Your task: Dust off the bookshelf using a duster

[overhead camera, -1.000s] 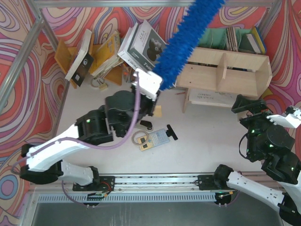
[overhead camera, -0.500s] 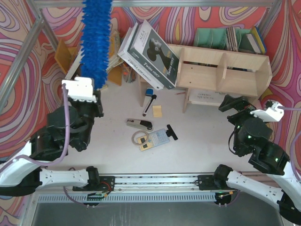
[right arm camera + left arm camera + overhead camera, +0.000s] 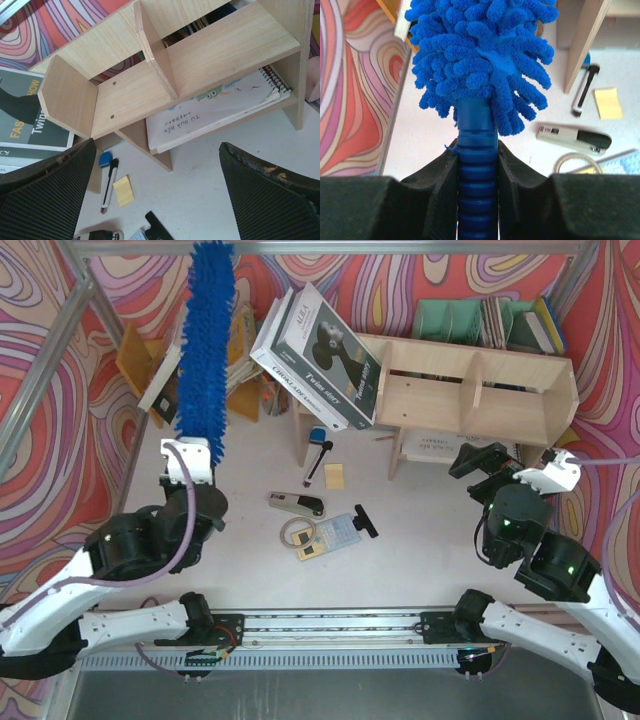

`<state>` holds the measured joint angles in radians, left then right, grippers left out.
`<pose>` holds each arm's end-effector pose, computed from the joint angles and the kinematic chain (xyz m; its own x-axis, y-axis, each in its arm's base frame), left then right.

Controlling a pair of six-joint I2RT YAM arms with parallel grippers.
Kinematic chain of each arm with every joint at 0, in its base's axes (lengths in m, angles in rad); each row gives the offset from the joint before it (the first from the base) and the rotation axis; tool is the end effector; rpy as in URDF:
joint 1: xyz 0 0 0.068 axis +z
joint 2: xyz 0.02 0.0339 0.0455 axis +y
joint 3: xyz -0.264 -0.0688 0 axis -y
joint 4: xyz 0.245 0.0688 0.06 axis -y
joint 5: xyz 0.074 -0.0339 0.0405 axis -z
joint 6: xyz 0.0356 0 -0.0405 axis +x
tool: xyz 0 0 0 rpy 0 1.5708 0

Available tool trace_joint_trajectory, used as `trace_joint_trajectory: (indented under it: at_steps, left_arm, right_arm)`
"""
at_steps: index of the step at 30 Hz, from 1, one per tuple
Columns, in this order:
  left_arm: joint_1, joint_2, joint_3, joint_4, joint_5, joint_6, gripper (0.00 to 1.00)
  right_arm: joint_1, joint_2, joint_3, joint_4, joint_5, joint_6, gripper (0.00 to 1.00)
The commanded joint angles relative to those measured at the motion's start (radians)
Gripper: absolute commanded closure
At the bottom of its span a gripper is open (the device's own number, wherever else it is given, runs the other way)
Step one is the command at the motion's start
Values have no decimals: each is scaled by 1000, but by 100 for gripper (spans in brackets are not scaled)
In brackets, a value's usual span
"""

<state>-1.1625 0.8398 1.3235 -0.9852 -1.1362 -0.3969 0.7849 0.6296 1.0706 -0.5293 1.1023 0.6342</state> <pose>0.0736 -0.0888 0.4343 -0.2034 0.0601 -0.9773 -0.0086 0.9980 0.0632 0.0877 0.0428 0.4198 0.1332 0.5113 -0.8490 0.2864 0.8003 0.5268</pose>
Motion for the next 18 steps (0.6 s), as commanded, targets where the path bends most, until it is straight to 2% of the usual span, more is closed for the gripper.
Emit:
trace_joint_trajectory:
  at_steps: [1,6,11,18]
  left_arm:
    - [57,-6,-68,-48,136,-138,100]
    - [76,25,-128,-27,272,-145,100]
    - [76,-26,-213,104,463,-121,100]
    - [76,22,-241,95,528,-137,100]
  right_arm:
    - [-1,11,-8,-30,-11,41,1]
    - [-1,5,-13,-67,-11,72,1]
    - [-1,-12,-34,-73,-9,82,1]
    - [-1,-12,-41,-70,-5,81,1]
